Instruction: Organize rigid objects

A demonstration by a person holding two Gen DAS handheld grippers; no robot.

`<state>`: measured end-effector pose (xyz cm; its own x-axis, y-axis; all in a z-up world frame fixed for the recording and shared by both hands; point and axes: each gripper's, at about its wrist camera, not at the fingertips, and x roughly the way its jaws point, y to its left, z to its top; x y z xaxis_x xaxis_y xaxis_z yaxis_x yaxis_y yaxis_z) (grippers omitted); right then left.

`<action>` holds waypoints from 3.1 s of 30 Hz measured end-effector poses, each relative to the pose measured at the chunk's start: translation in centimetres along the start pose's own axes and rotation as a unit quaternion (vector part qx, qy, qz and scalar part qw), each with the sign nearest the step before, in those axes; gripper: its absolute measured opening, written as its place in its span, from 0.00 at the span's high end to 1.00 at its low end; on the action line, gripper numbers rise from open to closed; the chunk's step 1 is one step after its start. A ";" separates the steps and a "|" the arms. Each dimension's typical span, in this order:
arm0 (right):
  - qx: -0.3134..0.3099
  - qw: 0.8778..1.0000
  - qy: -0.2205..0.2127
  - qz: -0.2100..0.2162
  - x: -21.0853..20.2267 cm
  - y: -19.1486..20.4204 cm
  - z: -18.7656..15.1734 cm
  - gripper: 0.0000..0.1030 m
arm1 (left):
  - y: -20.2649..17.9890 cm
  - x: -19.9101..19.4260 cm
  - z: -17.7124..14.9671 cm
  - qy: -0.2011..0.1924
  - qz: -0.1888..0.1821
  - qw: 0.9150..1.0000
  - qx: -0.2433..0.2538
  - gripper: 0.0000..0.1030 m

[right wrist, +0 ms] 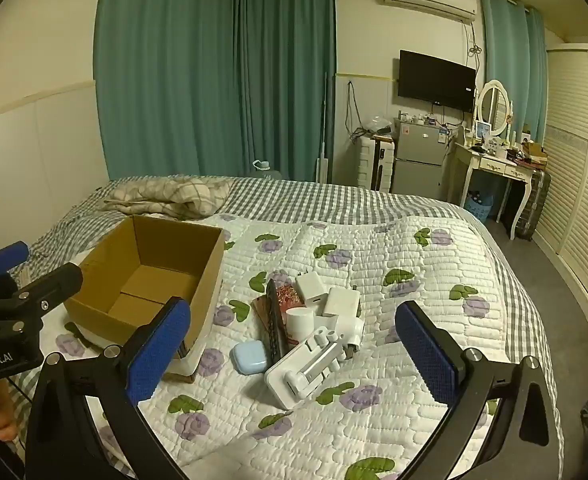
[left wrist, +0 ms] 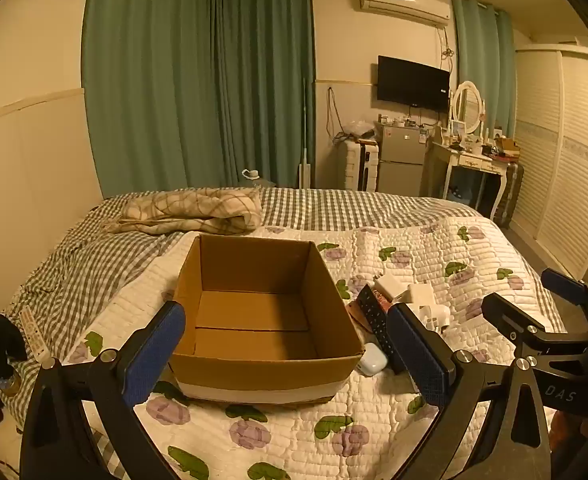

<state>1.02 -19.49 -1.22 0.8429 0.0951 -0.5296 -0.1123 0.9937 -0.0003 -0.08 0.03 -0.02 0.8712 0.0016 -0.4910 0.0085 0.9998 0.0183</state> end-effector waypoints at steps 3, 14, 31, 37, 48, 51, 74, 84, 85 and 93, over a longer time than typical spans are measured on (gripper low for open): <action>0.002 1.000 0.000 0.001 -0.1 0.1 0.0 0.00 | 0.1 -0.2 -0.2 0.000 -0.003 1.000 -0.002 0.00; 0.006 1.000 0.004 0.000 0.0 -0.4 -0.1 0.00 | 0.1 0.2 -0.3 0.013 0.010 1.000 0.007 0.00; 0.010 1.000 0.005 0.003 0.3 0.1 -0.6 0.00 | 0.0 0.3 -0.3 0.012 0.014 1.000 0.010 0.00; 0.009 1.000 0.006 0.006 0.3 0.2 -0.6 0.00 | 0.0 0.2 -0.3 0.011 0.015 1.000 0.012 0.00; 0.008 1.000 0.008 0.006 0.4 0.3 -0.7 0.00 | -0.1 0.2 -0.4 0.012 0.019 1.000 0.010 0.00; 0.008 1.000 0.008 0.006 0.4 0.3 -0.7 0.00 | 0.0 0.2 -0.4 0.012 0.019 1.000 0.010 0.00; 0.003 1.000 0.012 0.009 0.7 0.7 -0.8 0.00 | 0.0 0.4 -0.2 0.018 0.011 1.000 0.009 0.00; -0.024 0.999 0.023 0.024 2.1 0.8 0.3 0.00 | 1.6 2.0 2.0 0.048 0.015 0.998 0.023 0.00; -0.027 0.999 0.024 0.025 2.3 0.6 0.5 0.00 | 1.9 2.5 2.1 0.056 0.018 0.998 0.027 0.00; -0.065 0.997 0.044 0.004 5.2 -1.5 1.9 0.00 | 6.4 7.2 2.4 0.117 0.090 0.986 0.072 0.02</action>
<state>6.60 -20.39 -2.36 0.7934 0.0915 -0.6018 -0.1901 0.9764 -0.1022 7.45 6.36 -1.31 0.7277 0.1994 -0.6563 -0.0510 0.9699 0.2382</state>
